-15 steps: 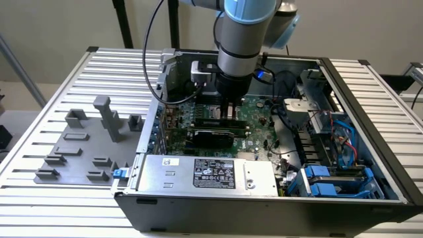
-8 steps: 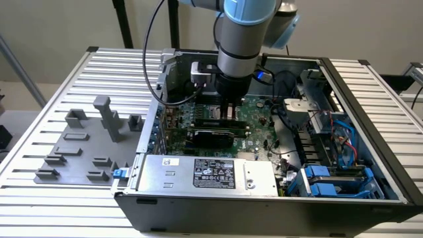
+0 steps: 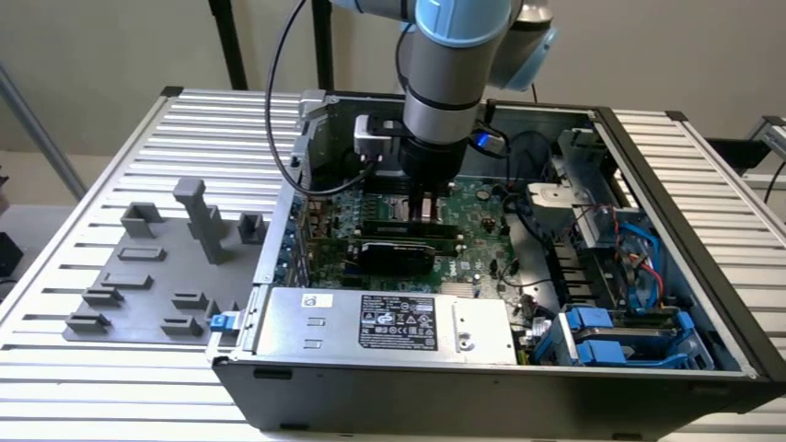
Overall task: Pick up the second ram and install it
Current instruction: 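Insert the second ram into the second slot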
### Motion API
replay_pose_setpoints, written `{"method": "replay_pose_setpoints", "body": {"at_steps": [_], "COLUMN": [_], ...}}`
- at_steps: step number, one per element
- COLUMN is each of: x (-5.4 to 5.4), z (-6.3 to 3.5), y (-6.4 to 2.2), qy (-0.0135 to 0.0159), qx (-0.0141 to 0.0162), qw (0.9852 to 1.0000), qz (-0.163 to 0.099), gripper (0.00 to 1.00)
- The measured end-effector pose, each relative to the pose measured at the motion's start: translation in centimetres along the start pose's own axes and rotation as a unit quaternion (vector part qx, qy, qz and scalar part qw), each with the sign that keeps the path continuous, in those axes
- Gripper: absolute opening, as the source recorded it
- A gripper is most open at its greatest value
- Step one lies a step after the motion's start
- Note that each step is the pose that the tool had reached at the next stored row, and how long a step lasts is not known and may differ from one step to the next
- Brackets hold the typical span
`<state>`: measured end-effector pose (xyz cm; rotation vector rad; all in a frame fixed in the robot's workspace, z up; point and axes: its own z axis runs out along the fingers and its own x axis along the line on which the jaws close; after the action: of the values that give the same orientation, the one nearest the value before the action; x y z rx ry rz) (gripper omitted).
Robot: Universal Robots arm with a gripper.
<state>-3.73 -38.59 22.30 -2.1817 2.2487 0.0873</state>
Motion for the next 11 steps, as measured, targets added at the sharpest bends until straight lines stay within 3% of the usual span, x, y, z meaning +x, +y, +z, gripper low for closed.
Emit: {"method": "replay_pose_setpoints", "body": {"at_steps": [11], "x": [-0.03], "z": [0.29], "y": [0.00], "qy": [0.0000], "qx": [0.0000], "qw": [1.0000], "qz": [0.000], "gripper": [0.14]}}
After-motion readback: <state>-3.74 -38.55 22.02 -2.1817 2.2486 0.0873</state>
